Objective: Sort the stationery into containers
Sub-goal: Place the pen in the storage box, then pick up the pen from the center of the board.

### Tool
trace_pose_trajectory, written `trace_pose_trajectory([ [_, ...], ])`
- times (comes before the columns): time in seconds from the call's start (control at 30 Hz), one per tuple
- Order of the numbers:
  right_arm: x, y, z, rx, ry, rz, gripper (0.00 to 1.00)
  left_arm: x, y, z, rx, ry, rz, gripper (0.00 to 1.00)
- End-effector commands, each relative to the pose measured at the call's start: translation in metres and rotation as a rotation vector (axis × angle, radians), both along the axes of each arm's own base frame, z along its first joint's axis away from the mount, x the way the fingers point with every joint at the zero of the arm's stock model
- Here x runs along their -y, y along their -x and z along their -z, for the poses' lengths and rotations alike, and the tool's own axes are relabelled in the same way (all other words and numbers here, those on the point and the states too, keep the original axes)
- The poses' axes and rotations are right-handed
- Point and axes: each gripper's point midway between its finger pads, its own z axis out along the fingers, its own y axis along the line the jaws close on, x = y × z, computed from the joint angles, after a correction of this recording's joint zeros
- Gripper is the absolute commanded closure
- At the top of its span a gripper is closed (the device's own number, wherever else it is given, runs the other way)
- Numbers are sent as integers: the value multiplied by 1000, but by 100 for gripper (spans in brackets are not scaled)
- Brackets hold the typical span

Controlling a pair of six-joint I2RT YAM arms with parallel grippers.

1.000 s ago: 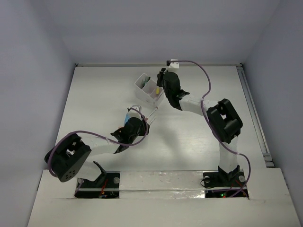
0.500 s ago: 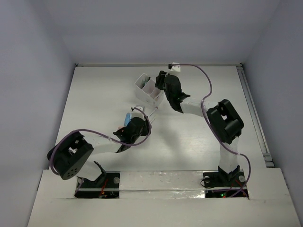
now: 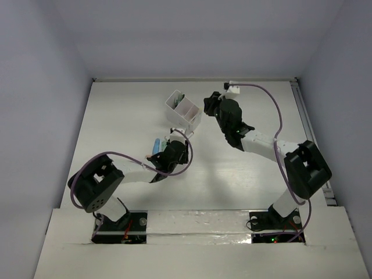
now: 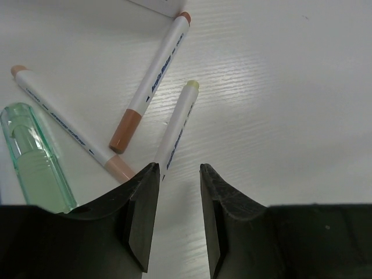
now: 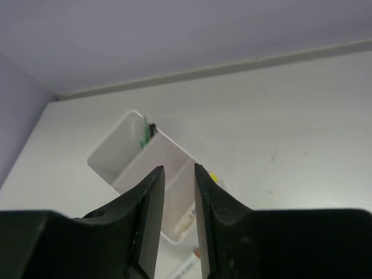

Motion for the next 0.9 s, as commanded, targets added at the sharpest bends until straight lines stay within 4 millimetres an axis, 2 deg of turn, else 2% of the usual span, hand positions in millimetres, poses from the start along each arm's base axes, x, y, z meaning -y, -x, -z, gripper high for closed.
trace_pose_trajectory([
  [0.0,12,15,21,-43,-17,3,66,7,-15,-19,59,-22,0,69],
  [0.13,27,33,40,-84,-83,0,54,15,-24,-21,77,-47,16,69],
  [0.27,44,47,50,-129,-130,-13,52,22,-28,-15,66,-74,40,69],
  [0.3,47,53,59,-153,-118,-10,52,22,-30,-13,64,-85,31,69],
  [0.33,50,58,54,-147,-126,-12,52,20,-30,-5,45,-110,30,69],
  [0.37,56,60,55,-149,-127,-1,52,24,-34,-7,50,-114,30,69],
  [0.43,66,68,62,-166,-116,10,52,23,-35,3,33,-147,29,69],
  [0.47,67,73,55,-154,-123,1,52,21,-38,3,39,-156,12,69],
  [0.5,72,75,57,-162,-120,6,52,21,-39,5,37,-165,6,69],
  [0.67,69,89,58,-180,-126,-45,52,25,-46,10,28,-187,-4,70],
  [0.87,70,93,62,-191,-130,-49,52,31,-46,20,2,-198,18,71],
])
